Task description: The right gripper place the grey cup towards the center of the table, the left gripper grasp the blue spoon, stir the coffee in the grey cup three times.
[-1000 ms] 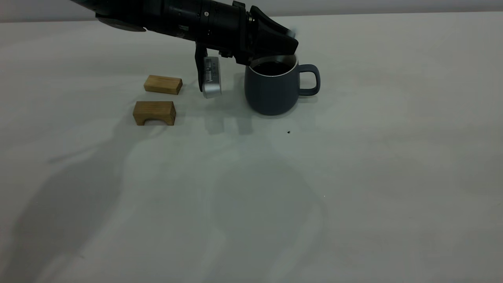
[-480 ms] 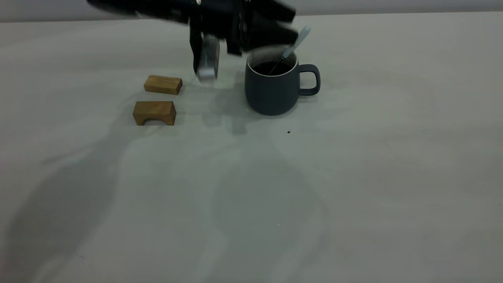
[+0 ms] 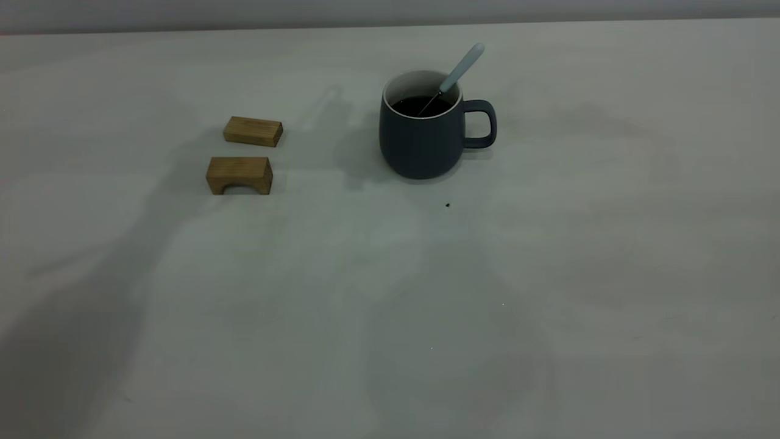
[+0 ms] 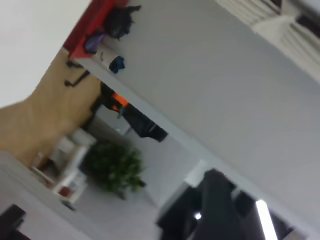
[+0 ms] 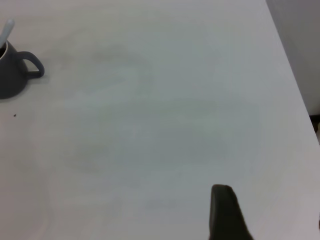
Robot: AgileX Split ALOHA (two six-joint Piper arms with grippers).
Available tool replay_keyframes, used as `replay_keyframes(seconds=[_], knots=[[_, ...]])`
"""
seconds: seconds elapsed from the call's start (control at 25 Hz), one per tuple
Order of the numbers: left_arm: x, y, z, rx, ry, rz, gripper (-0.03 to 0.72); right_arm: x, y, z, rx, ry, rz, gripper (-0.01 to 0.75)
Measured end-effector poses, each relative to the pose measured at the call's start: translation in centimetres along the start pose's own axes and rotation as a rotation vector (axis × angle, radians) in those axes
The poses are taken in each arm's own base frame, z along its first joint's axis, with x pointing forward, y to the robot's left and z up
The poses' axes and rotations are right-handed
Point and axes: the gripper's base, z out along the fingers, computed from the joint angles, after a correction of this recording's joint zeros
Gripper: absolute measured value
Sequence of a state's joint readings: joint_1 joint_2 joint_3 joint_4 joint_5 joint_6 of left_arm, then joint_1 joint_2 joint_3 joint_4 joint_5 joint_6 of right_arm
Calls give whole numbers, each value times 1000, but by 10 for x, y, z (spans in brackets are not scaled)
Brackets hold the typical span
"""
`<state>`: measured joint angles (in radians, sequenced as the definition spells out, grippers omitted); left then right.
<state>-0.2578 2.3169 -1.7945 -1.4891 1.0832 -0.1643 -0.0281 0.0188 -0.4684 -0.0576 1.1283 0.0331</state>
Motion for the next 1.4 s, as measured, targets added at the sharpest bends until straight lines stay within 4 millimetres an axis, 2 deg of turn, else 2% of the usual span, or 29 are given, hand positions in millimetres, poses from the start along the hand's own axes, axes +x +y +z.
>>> replay_keyframes(seconds=[0.2, 0.48, 0.6, 0.72, 0.92, 1.04, 1.24, 1.4], knots=[[30, -32, -12, 25, -10, 225, 572, 0, 0, 0, 0, 0, 0, 471], [69, -75, -45, -47, -190, 842, 572, 0, 0, 0, 0, 0, 0, 471], [95, -85, -63, -213, -222, 1117, 572, 0, 0, 0, 0, 0, 0, 471], [125, -88, -85, -438, -236, 1258, 572, 0, 0, 0, 0, 0, 0, 471], [176, -86, -126, -733, -351, 1158, 572, 0, 0, 0, 0, 0, 0, 471], [207, -74, -153, -898, -461, 1033, 572, 0, 0, 0, 0, 0, 0, 471], [264, -43, -201, -1111, -714, 906, 572, 0, 0, 0, 0, 0, 0, 471], [313, -3, -228, -1176, -838, 898, 572, 0, 0, 0, 0, 0, 0, 471]])
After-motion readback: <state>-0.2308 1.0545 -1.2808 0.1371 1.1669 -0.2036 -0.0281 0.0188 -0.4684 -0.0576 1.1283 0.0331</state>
